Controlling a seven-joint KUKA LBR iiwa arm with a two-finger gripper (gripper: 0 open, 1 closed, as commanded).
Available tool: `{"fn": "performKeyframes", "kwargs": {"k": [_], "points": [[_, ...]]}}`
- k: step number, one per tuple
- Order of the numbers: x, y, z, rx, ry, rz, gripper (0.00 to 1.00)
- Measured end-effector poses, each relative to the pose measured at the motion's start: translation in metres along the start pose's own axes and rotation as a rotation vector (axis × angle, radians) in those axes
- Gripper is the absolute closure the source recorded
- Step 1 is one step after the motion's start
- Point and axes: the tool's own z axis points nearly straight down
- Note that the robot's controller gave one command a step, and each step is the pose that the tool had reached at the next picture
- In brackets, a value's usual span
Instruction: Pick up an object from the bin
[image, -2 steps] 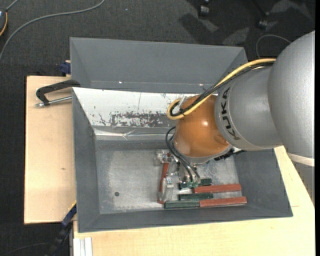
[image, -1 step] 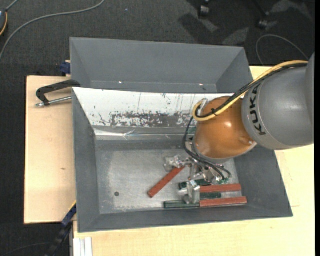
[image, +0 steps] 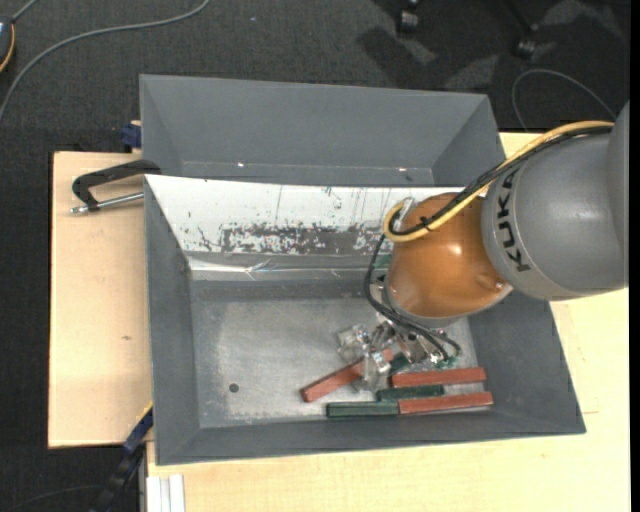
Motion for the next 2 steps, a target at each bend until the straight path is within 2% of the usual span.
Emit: {"fn": "performKeyframes", "kwargs": {"k": [1, 2], "points": [[-0.071, -0.014, -0.119, 0.005, -0.015, 0.026, 1.00], [-0.062, -0.012, -0.243, 0.006, -0.014, -0.043, 1.00]]}}
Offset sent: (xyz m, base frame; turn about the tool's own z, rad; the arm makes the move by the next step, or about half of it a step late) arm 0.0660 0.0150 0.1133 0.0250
